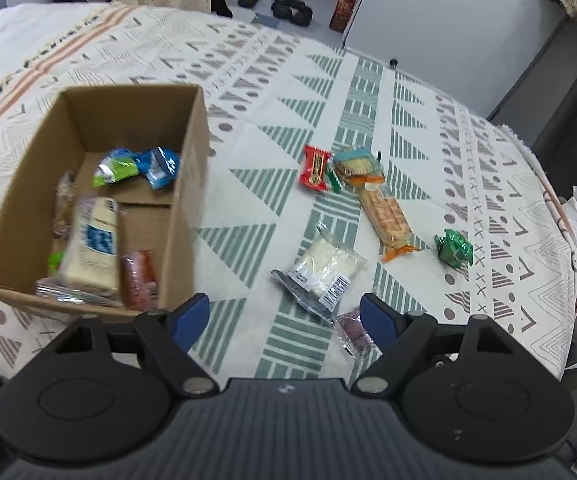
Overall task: Organize snacks
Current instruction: 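Grasp the purple packet with the right tool, then grasp the white barcode packet with the left tool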
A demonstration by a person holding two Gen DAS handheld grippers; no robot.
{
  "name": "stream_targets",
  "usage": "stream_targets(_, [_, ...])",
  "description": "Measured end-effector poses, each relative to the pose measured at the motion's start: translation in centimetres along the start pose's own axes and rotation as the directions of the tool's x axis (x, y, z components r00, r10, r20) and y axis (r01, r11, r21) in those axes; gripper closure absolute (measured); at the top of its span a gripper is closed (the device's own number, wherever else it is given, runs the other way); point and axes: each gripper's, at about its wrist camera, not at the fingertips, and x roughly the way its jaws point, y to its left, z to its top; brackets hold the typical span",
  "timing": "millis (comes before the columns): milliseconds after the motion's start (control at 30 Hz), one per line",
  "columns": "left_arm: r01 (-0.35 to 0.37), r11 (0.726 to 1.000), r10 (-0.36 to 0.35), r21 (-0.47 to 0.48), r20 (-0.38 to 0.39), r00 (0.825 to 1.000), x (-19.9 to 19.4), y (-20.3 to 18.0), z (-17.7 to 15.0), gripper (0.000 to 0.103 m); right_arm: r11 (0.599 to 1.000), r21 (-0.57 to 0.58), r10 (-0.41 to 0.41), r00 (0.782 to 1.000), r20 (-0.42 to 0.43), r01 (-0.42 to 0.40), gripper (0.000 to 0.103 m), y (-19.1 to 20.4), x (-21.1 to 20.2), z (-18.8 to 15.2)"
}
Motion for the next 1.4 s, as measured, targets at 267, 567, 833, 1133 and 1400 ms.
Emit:
stream_targets(267, [0.012,1.000,-0.011,0.025,-0.054,0.998,3.0,-1.0,0.7,0.028,0.999,0.029,-0.021,0.999,-0.029,0.022,0.041,-0.1,2.8,0.3])
stream_targets(567, [0.006,0.999,0.000,0.052,-0.107,0.994,6.2,-1.4,1.6,0.030,0.996,0.060,-0.056,0.995,-0.084,0.062,0.050,-0.4,6.5,0.2])
stream_targets(833, [-0.003,0.997,0.015,0.078,-0.146,0.989,8.9,-2.2,1.7,0.030,0.996,0.050,-0.071,0.992,-0.101,0.076,0.078,-1.2,6.9,1.3])
stream_targets(1133, [-0.016,0.990,0.045,0.140,-0.211,0.976,11.9,-3.7,0.9,0.028,0.990,0.042,-0.135,0.989,-0.056,0.138,0.079,-2.9,5.9,2.6])
stream_targets(1400, [-0.049,0.983,0.080,0.175,-0.177,0.981,11.9,-4.0,0.7,0.060,0.990,0.028,-0.138,0.989,-0.059,0.140,0.079,-2.9,5.7,2.8])
